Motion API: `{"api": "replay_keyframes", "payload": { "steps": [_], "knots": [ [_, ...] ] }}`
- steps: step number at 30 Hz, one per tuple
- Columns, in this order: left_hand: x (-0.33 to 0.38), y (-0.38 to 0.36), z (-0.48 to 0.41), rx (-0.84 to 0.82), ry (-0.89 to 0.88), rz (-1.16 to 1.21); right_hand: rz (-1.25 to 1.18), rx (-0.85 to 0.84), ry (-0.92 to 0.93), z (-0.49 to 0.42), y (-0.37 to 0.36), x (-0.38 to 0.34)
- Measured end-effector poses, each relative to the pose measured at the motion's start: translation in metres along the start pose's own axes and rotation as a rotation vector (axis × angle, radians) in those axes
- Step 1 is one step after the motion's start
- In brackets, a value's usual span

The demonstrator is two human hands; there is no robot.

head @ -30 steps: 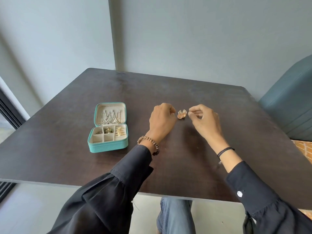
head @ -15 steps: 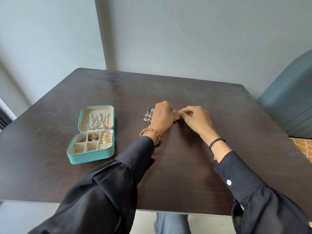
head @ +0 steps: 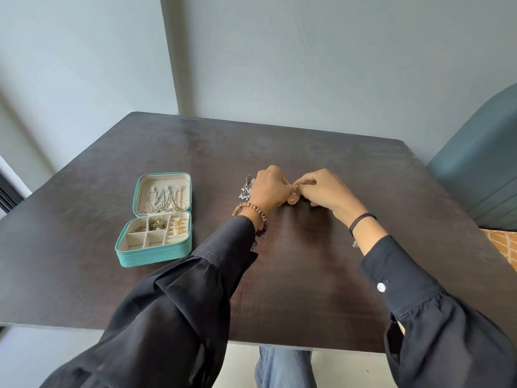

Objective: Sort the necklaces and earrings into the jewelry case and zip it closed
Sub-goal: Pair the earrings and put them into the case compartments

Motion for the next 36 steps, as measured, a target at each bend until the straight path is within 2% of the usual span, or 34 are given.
{"api": "replay_keyframes", "payload": {
  "steps": [10, 14, 19, 23, 27, 31, 36],
  "knots": [
    [0.003, -0.001, 0.013, 0.029, 0.005, -0.051, -0.009, 0.036, -0.077, 0.003, -0.006, -0.001],
    [0.002, 0.003, 0.025, 0.062, 0.012, 0.0, -0.247, -0.027, -0.149, 0.016, -0.012, 0.005],
    [0.002, 0.011, 0.049, 0.029, -0.026, 0.333, -0.663, -0.136, -0.155, 0.044, -0.014, 0.002],
    [0.01, 0.022, 0.074, -0.076, -0.037, 0.607, -0.841, -0.165, -0.106, 0.069, -0.005, -0.007],
    [0.023, 0.033, 0.094, -0.171, -0.046, 0.721, -0.861, -0.149, -0.016, 0.091, 0.01, -0.023],
    [0.04, 0.048, 0.111, -0.225, -0.083, 0.736, -0.792, -0.073, 0.077, 0.107, 0.032, -0.037],
    [0.057, 0.077, 0.127, -0.143, -0.14, 0.67, -0.803, -0.074, 0.179, 0.125, 0.049, -0.054]
  ]
}}
Point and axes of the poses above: each hand's wrist, its own z-axis away from the middle knuckle, its own y-axis out of the back of the hand, x = y × z, the point moved 9 cm from there along -z, towards the middle knuckle, and after that the axes turned 7 degrees about z, right-handed, at the moved point
